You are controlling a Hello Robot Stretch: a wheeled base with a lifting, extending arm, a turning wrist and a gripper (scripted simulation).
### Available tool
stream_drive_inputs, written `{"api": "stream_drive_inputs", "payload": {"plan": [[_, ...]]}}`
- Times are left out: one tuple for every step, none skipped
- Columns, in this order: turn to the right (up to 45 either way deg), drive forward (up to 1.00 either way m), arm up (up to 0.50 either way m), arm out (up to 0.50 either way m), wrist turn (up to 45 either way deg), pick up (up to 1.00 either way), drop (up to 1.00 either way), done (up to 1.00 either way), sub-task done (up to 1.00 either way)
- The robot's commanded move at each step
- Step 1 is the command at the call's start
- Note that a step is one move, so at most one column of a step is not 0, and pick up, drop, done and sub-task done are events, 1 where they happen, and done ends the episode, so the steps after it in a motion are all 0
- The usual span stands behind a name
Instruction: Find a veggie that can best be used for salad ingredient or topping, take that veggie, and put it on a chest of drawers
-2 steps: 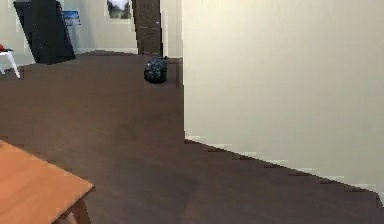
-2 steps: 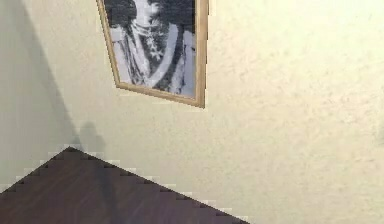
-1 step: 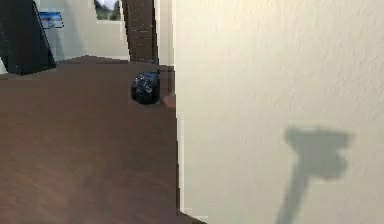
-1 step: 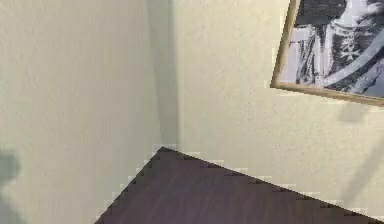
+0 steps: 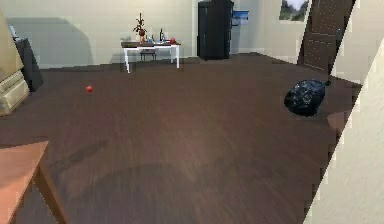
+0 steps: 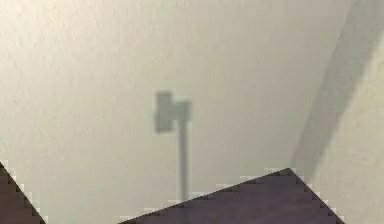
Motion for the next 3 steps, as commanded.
{"api": "stream_drive_inputs", "payload": {"plan": [[-15.0,0.00,0.00,0.00,0.0,0.00,0.00,0.00,0.00],[0.0,1.00,0.00,0.00,0.0,0.00,0.00,0.00,0.00],[-6.0,0.00,0.00,0.00,0.0,0.00,0.00,0.00,0.00]]}}
